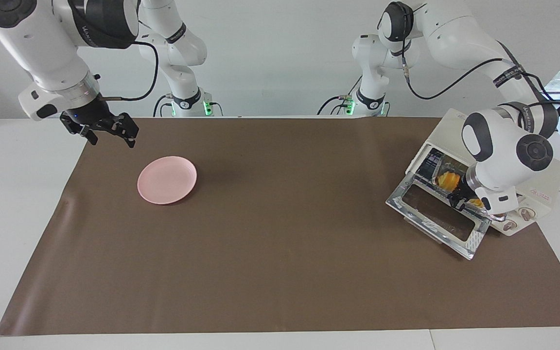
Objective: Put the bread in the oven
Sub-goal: 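Lower the foil tray into the open oven with the left gripper, then release the tray and raise the left gripper out of the oven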
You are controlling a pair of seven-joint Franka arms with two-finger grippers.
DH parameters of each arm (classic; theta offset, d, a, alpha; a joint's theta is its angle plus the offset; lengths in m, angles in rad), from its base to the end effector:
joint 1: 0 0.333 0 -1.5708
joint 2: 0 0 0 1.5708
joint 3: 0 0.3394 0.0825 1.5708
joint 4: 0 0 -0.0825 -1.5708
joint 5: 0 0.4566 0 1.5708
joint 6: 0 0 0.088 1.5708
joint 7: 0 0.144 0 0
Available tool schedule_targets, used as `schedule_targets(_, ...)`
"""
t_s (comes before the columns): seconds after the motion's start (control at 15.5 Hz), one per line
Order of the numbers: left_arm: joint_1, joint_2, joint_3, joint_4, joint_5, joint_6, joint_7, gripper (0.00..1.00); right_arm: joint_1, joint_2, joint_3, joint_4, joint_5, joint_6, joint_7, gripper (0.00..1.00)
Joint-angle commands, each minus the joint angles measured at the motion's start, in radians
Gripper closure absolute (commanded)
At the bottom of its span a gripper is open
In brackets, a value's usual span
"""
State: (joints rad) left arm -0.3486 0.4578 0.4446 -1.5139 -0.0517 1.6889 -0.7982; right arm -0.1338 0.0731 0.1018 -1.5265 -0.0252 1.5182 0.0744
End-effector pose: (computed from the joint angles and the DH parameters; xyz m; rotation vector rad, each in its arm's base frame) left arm 0.7199 0.0271 0.3625 -2.6295 -1.2528 0.2552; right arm 0.6412 -0.0263 0.5844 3.1151 -0.1663 -0.1258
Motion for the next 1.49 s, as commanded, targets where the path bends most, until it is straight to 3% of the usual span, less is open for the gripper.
schedule_targets(0.0, -0.01, -0.056, 0.006, -0.087, 0.026, 0.058, 0.01, 1.0, -0.01, -0.019, 0.007, -0.017, -0.012, -0.006, -0.027, 0.0)
schedule_targets(0.65, -0.01, -0.067, 0.006, -0.115, 0.026, 0.074, 0.022, 1.0, -0.01, -0.019, 0.007, -0.017, -0.012, -0.006, -0.027, 0.0)
schedule_targets(0.71, -0.009, -0.067, 0.006, -0.115, 0.027, 0.074, 0.043, 0.94, -0.01, -0.019, 0.007, -0.015, -0.012, -0.006, -0.025, 0.0)
schedule_targets(0.84, -0.009, -0.067, 0.006, -0.114, 0.026, 0.074, 0.082, 0.61, -0.01, -0.019, 0.007, -0.017, -0.012, -0.006, -0.027, 0.0)
schedule_targets(0.91, -0.01, -0.067, 0.006, -0.112, 0.026, 0.074, 0.08, 0.26, -0.01, -0.019, 0.007, -0.015, -0.012, -0.006, -0.027, 0.0)
schedule_targets(0.97, -0.01, -0.067, 0.006, -0.109, 0.027, 0.075, 0.08, 0.0, -0.01, -0.019, 0.007, -0.017, -0.012, -0.006, -0.027, 0.0)
schedule_targets(1.42, -0.021, -0.057, 0.006, -0.074, 0.062, 0.064, 0.085, 0.0, -0.01, -0.019, 0.007, -0.017, -0.012, -0.006, -0.027, 0.0)
